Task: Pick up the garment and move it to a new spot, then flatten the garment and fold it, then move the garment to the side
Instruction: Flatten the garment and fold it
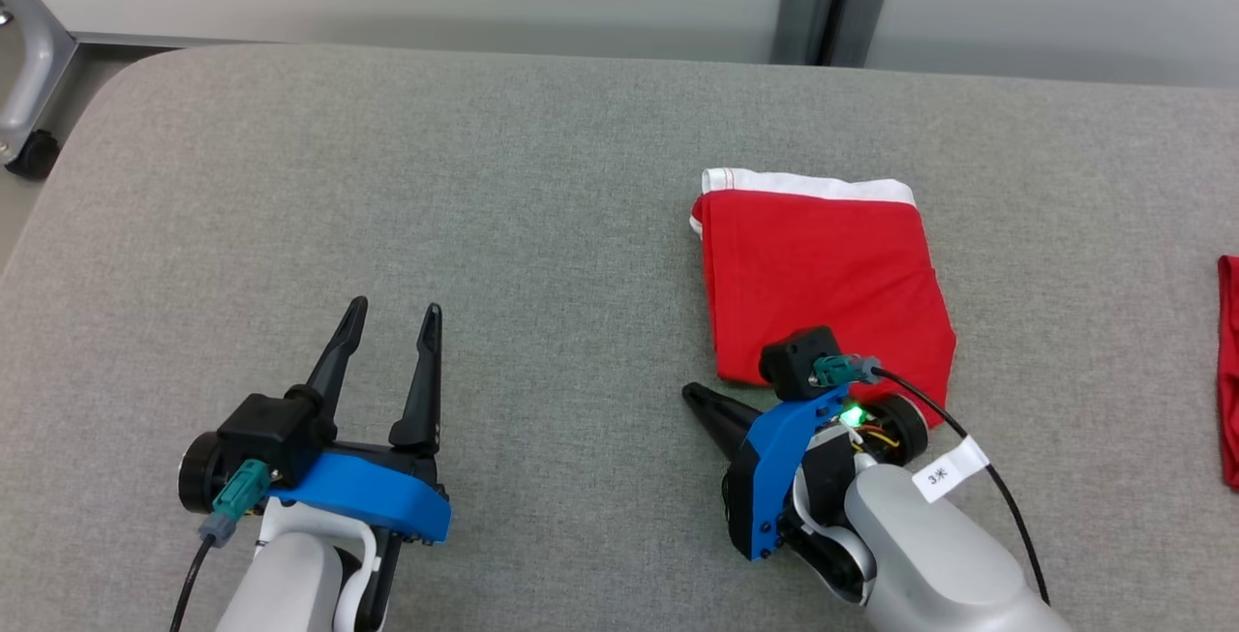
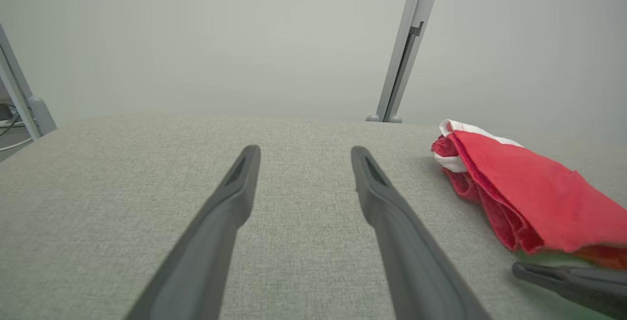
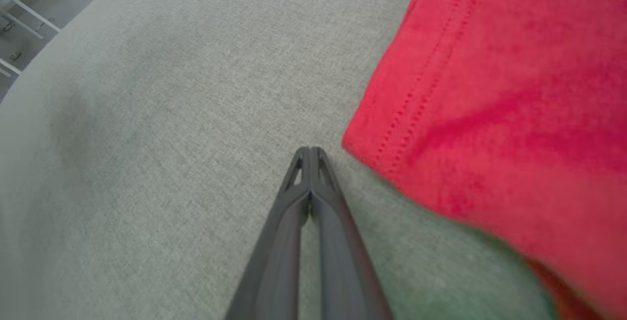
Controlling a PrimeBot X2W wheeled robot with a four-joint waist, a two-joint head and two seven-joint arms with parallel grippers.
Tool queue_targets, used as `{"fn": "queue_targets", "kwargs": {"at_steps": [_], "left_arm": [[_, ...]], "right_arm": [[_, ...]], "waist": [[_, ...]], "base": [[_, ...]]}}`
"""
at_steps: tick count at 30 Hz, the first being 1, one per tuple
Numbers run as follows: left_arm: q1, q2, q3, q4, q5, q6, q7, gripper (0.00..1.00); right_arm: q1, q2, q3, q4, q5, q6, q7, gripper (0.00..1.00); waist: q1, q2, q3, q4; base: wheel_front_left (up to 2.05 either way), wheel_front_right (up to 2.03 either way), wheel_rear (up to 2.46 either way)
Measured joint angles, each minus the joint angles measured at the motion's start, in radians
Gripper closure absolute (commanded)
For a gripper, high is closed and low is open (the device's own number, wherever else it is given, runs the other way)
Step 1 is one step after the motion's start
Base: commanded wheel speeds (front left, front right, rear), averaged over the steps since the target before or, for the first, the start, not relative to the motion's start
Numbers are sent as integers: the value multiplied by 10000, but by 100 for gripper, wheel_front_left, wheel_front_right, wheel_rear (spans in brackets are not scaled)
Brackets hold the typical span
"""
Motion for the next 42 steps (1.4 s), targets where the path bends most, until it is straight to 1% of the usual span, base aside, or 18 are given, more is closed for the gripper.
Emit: {"fn": "queue_targets", "kwargs": {"at_steps": [2,4,5,7,9,13,18,21,23,26,31,37,42], "left_arm": [[34,13,35,19,-29,-2,0,0],[128,35,132,38,-38,0,0,0],[201,42,199,40,-40,2,0,0],[332,67,301,36,-65,17,0,0],[483,67,449,2,-100,79,0,0],[862,98,757,-113,-199,242,0,0],[1214,142,1060,-222,-286,360,0,0],[1475,174,1256,-337,-314,451,0,0],[1697,174,1415,-420,-359,495,0,0],[1921,180,1563,-527,-387,556,0,0],[2138,180,1584,-558,-372,650,0,0],[2275,178,1588,-453,-407,761,107,0],[2302,188,1572,-431,-474,811,224,0]], "right_arm": [[-3,-2,130,-67,474,0,-169,100],[-6,-6,209,-299,886,0,-443,26],[-6,2,184,-420,989,0,-629,0],[0,4,-42,-688,1143,0,-1081,0],[42,4,-405,-953,1024,0,-1524,0],[657,-92,-1576,-1641,589,0,-2015,0],[1766,-493,-3196,-3032,-616,0,-2146,0],[2517,-491,-4182,-3962,-1212,0,-2063,0],[3008,-481,-4637,-4431,-1574,0,-1758,0],[3514,-466,-5001,-5028,-1988,0,-1432,0],[4047,-556,-5158,-5522,-2397,0,-1206,0],[4467,-502,-5390,-5540,-2462,0,-1214,0],[4557,-441,-5338,-5185,-2422,0,-1152,0]], "waist": [[0,0,-97,-21],[0,0,-204,-86],[0,0,-260,-132],[0,0,-379,-255],[0,0,-512,-405],[0,-1,-766,-799],[0,0,-1095,-1296],[-1,0,-1278,-1569],[-1,0,-1384,-1768],[-1,0,-1524,-2005],[-1,0,-1729,-2150],[-1,0,-1951,-2153],[-1,0,-2066,-2150]], "base": [[0,0,0],[0,0,0],[0,0,0],[0,0,0],[0,0,0],[0,0,0],[0,0,0],[0,0,0],[0,0,0],[0,0,0],[0,0,0],[0,0,0],[0,0,0]]}}
